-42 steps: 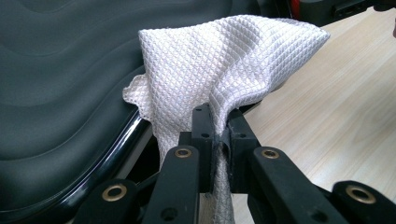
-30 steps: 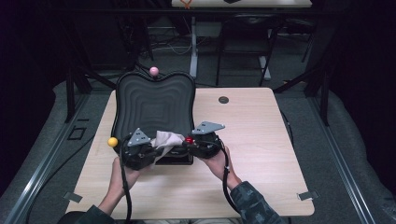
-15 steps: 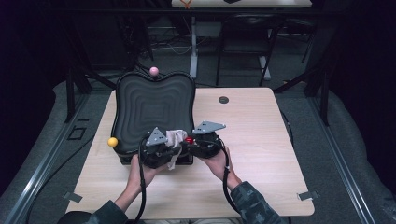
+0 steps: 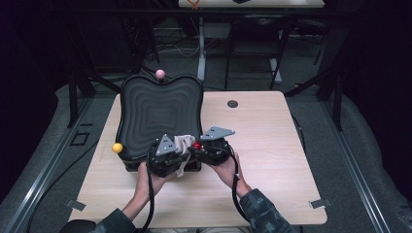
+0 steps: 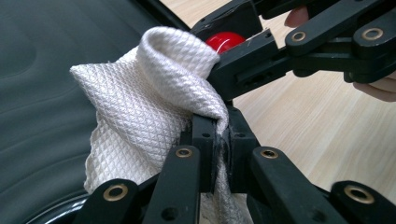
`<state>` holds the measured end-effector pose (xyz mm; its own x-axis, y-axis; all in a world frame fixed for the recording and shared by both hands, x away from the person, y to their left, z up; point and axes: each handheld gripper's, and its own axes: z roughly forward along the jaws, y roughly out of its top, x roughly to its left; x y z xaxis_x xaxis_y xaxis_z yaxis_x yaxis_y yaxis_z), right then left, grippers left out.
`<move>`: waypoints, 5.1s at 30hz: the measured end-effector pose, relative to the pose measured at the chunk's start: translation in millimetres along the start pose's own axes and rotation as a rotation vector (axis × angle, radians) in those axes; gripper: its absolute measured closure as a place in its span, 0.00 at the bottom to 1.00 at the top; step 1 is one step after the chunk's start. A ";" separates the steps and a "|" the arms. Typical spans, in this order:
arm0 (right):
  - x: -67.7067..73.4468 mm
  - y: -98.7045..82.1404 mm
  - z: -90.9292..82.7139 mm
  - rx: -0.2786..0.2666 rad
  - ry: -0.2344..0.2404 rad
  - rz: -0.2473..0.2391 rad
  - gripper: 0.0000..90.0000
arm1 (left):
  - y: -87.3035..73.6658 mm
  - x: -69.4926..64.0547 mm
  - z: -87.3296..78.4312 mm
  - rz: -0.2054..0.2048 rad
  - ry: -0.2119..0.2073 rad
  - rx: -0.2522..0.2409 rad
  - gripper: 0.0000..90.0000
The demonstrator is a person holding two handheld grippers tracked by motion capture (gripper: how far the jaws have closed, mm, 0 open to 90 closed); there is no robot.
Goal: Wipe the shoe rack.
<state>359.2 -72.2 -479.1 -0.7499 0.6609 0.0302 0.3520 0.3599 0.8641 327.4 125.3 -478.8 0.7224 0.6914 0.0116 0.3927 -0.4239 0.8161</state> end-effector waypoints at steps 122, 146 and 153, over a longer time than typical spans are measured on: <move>-9.6 2.6 -19.8 -0.058 -0.047 0.008 0.40 | -8.7 12.2 -24.2 -0.030 0.004 0.108 0.94; 3.6 -4.9 1.3 0.015 -0.043 -0.051 0.66 | -4.2 76.8 -99.1 -0.158 0.168 -0.026 0.94; 4.0 -5.3 1.3 0.014 -0.049 -0.053 0.66 | -0.2 92.1 -125.0 -0.173 0.255 -0.090 0.94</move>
<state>355.0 -70.6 -484.1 -0.7394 0.6721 -0.0402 0.3204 0.4038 0.8569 322.7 262.2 -405.6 0.4785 0.8781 0.0034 0.4369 -0.2414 0.8665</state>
